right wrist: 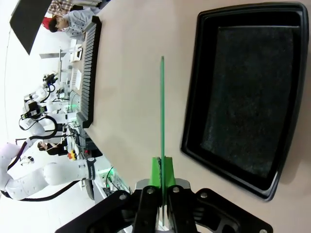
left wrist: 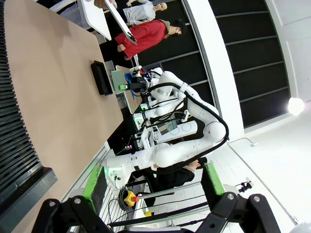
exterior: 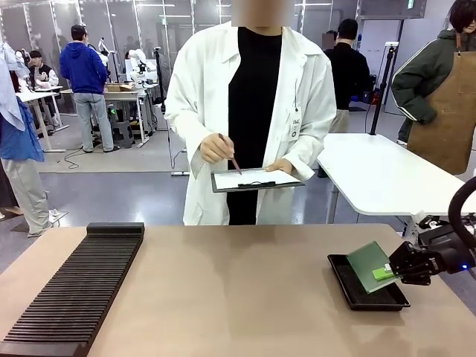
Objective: Inspect the PCB.
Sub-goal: Place the Blank PCB in the ESD tray.
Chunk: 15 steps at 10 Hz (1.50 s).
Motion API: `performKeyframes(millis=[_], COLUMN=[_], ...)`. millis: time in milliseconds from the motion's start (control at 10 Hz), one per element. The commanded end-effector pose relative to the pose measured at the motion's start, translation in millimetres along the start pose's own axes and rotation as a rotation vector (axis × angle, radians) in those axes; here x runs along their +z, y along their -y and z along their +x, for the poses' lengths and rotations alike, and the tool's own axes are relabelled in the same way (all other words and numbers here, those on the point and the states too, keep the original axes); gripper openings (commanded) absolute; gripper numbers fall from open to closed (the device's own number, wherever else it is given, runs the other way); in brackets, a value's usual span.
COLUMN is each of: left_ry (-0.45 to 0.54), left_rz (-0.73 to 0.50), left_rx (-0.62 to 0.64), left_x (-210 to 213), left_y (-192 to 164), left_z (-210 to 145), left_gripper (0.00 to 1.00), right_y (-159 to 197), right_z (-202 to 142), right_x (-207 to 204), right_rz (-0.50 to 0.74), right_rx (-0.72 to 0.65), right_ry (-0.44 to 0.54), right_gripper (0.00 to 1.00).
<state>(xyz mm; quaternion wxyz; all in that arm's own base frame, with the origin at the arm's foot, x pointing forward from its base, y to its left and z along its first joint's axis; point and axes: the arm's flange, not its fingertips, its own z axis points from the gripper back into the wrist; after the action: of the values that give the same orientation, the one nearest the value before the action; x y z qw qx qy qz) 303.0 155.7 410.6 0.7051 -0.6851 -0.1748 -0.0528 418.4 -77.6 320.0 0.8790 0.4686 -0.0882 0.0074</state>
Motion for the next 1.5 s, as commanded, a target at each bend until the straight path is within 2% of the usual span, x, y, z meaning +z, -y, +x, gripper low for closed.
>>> performKeyframes(millis=[0, 600, 1100, 1300, 1400], left_ry=[-0.005, -0.005, -0.005, -0.005, -0.005], left_rz=[0.002, 0.002, 0.002, 0.002, 0.002], left_rx=[-0.003, -0.003, -0.003, -0.003, -0.003], left_x=[0, 0, 0, 0, 0], left_y=[1, 1, 1, 1, 1], left_z=[0, 0, 0, 0, 0], left_gripper=[1.00, 1.00, 1.00, 1.00, 1.00], right_y=[9, 28, 33, 33, 32], right_z=[12, 28, 34, 35, 35], right_x=[-12, -36, -47, -47, -47], right_rz=[-0.014, -0.024, -0.075, -0.127, -0.127], right_rx=[0.032, 0.029, 0.029, 0.032, 0.028], right_ry=[0.025, 0.038, 0.043, 0.077, 0.078], right_gripper=[0.03, 0.03, 0.03, 0.03, 0.22])
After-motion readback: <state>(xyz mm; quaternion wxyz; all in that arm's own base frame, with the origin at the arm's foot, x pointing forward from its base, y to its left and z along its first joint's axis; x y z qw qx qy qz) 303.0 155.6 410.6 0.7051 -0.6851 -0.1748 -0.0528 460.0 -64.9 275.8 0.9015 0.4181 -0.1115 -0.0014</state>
